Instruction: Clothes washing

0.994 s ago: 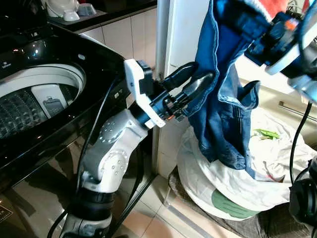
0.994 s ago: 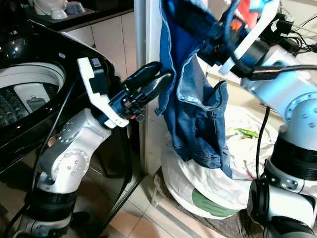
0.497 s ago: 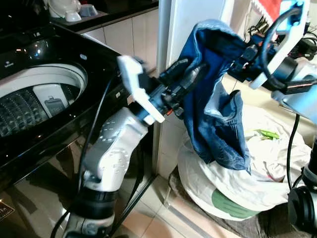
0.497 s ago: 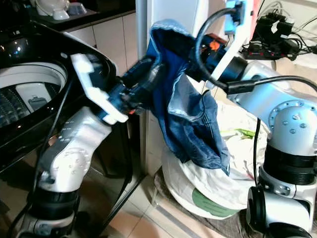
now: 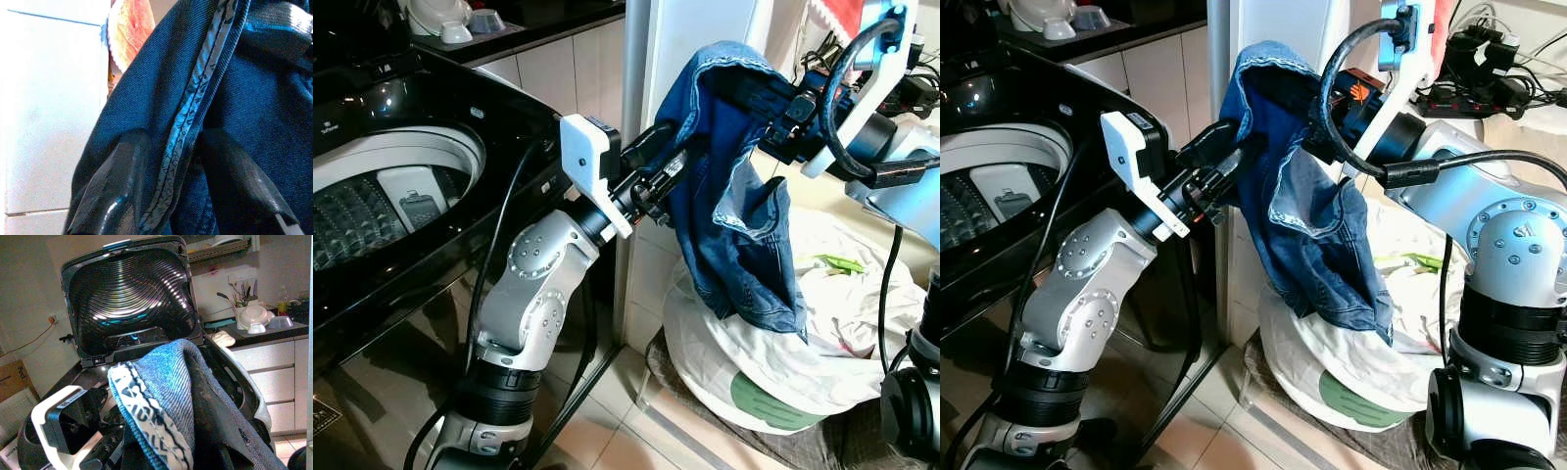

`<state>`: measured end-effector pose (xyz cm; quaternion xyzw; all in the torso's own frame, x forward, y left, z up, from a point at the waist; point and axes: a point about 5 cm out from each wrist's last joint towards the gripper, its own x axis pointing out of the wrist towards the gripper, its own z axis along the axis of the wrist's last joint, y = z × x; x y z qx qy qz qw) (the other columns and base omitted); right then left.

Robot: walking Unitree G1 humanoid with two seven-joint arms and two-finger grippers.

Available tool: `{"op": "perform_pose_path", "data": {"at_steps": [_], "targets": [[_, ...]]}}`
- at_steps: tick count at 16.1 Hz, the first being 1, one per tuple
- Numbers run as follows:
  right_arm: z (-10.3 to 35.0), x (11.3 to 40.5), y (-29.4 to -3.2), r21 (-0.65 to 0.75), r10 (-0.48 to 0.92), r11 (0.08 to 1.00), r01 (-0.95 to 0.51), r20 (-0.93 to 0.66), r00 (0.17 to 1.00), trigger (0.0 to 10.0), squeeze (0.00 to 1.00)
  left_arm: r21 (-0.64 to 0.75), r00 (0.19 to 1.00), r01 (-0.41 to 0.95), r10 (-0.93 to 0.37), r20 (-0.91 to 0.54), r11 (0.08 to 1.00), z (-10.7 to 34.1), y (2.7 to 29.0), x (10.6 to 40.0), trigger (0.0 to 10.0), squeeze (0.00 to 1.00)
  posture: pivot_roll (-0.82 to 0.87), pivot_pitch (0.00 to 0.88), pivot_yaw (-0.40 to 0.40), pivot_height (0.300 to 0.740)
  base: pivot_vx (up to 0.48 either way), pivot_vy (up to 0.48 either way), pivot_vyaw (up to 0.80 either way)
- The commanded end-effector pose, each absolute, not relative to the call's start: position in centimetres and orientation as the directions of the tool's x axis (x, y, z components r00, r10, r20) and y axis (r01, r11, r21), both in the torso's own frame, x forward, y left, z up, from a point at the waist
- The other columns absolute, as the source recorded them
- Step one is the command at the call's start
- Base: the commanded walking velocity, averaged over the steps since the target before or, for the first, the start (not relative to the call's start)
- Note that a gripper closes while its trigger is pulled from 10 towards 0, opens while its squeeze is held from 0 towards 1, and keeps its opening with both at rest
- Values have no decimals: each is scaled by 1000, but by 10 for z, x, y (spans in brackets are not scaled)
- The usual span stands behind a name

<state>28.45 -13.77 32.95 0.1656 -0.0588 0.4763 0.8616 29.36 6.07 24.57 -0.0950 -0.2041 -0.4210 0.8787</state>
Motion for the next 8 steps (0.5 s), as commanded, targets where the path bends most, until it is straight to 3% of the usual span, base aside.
{"op": "perform_pose_path", "data": {"at_steps": [1, 3, 8], "targets": [[337, 279, -136, 180, 803, 484, -856, 297, 517, 0, 0, 5, 598, 751, -683, 420, 660, 242, 64, 298, 0, 0, -71, 0, -26, 740, 0, 0, 0], [337, 279, -137, 179, 801, 487, -855, 297, 519, 0, 0, 20, 657, 691, -640, 400, 722, 239, 71, 305, 0, 0, -73, 0, -26, 740, 0, 0, 0], [338, 280, -139, 178, 797, 493, -851, 301, 524, 0, 0, 22, 679, 661, -611, 407, 750, 239, 78, 309, 0, 0, -74, 0, -26, 740, 0, 0, 0]]}}
